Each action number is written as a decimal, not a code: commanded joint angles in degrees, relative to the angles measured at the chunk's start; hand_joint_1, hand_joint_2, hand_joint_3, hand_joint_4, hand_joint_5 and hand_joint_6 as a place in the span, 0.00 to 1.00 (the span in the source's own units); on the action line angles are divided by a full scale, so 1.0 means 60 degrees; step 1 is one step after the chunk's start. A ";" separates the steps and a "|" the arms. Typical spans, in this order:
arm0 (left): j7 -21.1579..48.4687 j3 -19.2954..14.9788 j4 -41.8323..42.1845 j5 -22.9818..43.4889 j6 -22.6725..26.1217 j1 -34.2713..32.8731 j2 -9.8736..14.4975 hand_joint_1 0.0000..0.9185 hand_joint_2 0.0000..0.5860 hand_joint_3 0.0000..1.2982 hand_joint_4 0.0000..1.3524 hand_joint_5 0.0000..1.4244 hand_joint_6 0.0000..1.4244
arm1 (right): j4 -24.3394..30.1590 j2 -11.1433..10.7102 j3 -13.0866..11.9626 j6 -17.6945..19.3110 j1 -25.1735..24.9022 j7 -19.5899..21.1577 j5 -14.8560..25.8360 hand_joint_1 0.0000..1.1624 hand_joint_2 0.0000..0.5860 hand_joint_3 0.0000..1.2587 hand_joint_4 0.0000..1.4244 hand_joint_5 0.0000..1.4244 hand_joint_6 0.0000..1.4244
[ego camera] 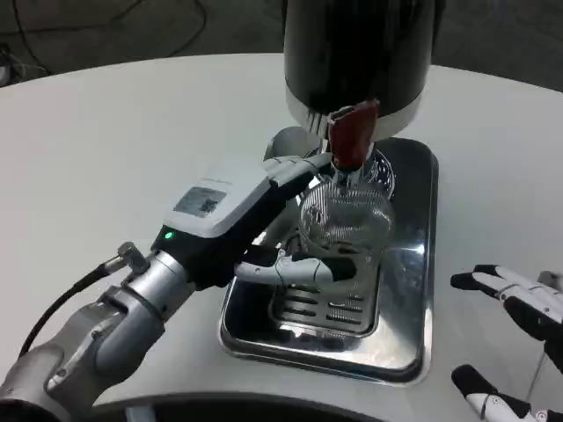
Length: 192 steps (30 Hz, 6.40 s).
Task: Grasp the cup under the faucet to collect the drink, then remove the cup.
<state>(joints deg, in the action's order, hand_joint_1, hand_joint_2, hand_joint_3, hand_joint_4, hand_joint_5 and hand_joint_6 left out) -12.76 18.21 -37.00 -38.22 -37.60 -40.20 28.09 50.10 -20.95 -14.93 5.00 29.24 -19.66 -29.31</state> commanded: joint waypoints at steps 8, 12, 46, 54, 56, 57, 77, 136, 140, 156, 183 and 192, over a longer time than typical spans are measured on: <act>0.0072 -0.0488 0.0846 0.0331 -0.0192 0.0768 0.0418 0.08 0.11 0.10 0.00 0.12 0.24 | 0.0053 -0.0004 -0.0059 0.0002 0.0037 -0.0042 0.0168 0.41 0.70 0.16 0.08 0.09 0.00; 0.0161 -0.0724 0.1334 0.0540 -0.0187 0.1179 0.0619 0.08 0.11 0.10 0.00 0.12 0.24 | 0.0037 0.0001 -0.0083 -0.0011 -0.0011 -0.0022 0.0238 0.41 0.70 0.16 0.08 0.09 0.00; 0.6251 -0.4919 0.7845 0.9503 0.2977 0.4662 0.2173 0.00 0.16 0.22 0.25 0.28 0.28 | -0.0183 -0.0098 0.0724 -0.0908 -0.1401 -0.0186 -0.0121 0.41 0.70 0.16 0.11 0.10 0.00; 0.8471 -0.5214 0.7933 1.1625 0.5743 0.3652 0.2912 0.00 0.17 0.16 0.13 0.18 0.19 | -0.0061 -0.0063 0.0824 -0.0904 -0.1233 -0.0178 -0.0198 0.41 0.70 0.16 0.11 0.10 0.00; 0.8680 -0.5288 0.7975 1.1754 0.6063 0.3485 0.2885 0.00 0.17 0.15 0.11 0.17 0.18 | -0.0043 -0.0066 0.0842 -0.0892 -0.1218 -0.0179 -0.0203 0.41 0.70 0.16 0.11 0.10 0.00; 0.8742 -0.5324 0.8014 1.1818 0.6192 0.3398 0.2856 0.00 0.17 0.15 0.11 0.17 0.18 | -0.0031 -0.0064 0.0848 -0.0888 -0.1222 -0.0175 -0.0201 0.41 0.70 0.16 0.11 0.10 0.00; 0.9293 -0.4089 0.7509 1.1251 0.7540 0.0694 0.1875 0.00 0.18 0.13 0.09 0.16 0.16 | 0.0258 -0.0104 0.0685 -0.0574 -0.0677 -0.0133 -0.0007 0.41 0.70 0.16 0.11 0.10 0.00; 1.0168 -0.1795 0.5786 0.7408 0.5040 -0.0629 0.0332 0.00 0.18 0.12 0.09 0.14 0.14 | 0.0361 -0.0114 0.0640 -0.1182 -0.0824 -0.0610 0.0907 0.41 0.70 0.18 0.12 0.11 0.00; 1.0155 -0.1693 0.5571 0.7144 0.4614 -0.0667 0.0326 0.00 0.18 0.12 0.09 0.13 0.12 | 0.0321 -0.0113 0.0683 -0.1257 -0.0877 -0.0631 0.0902 0.41 0.70 0.18 0.12 0.11 0.00; 1.0112 -0.1329 0.4933 0.6836 0.3462 -0.0849 0.0281 0.00 0.15 0.12 0.05 0.10 0.10 | 0.0388 0.0250 0.1167 -0.2031 -0.1421 -0.0500 0.1113 0.40 0.68 0.18 0.12 0.12 0.00; 0.9901 -0.1336 0.4950 0.6639 0.2928 -0.0859 0.0344 0.00 0.17 0.12 0.02 0.08 0.10 | -0.1502 0.1293 0.2549 -0.1493 -0.2499 0.0876 0.2014 0.58 0.40 0.01 0.03 0.10 0.00; 0.9885 -0.1384 0.4954 0.6674 0.2880 -0.0898 0.0368 0.00 0.17 0.12 0.03 0.08 0.10 | -0.2378 0.1648 0.2818 -0.0984 -0.2893 0.1927 0.1688 0.60 0.40 0.01 0.03 0.09 0.00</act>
<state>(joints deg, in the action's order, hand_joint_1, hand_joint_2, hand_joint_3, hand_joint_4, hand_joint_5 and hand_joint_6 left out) 45.51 8.96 -6.96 3.53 -20.20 -46.41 29.92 37.12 -11.75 1.42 -2.71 12.25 -9.86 -18.66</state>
